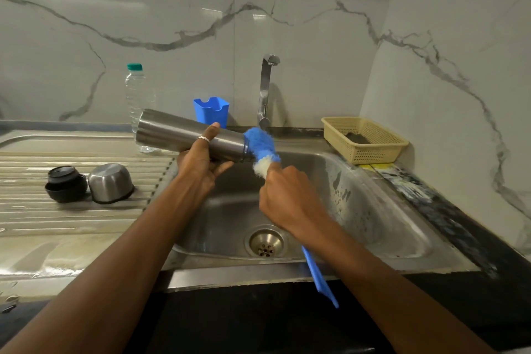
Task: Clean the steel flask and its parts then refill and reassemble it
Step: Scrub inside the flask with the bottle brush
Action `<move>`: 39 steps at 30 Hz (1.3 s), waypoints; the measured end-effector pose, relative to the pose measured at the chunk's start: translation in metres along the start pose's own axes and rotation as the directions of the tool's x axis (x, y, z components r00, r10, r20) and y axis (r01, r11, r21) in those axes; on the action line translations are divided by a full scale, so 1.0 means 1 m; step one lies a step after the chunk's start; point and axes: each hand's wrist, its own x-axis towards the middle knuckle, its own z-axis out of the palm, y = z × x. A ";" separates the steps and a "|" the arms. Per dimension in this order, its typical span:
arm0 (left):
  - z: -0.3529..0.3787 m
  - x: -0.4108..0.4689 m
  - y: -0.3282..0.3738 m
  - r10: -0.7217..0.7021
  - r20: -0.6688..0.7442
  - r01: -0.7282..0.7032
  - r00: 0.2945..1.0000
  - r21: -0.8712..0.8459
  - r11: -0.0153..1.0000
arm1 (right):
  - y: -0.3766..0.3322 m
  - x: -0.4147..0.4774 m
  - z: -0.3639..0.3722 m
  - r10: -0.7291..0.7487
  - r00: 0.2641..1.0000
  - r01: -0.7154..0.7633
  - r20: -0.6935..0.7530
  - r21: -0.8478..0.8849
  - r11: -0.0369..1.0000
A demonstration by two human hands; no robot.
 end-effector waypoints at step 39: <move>-0.001 -0.001 0.001 0.065 0.133 -0.060 0.989 -0.044 0.997 | -0.001 -0.007 -0.002 -0.023 0.999 0.022 -0.031 -0.030 0.999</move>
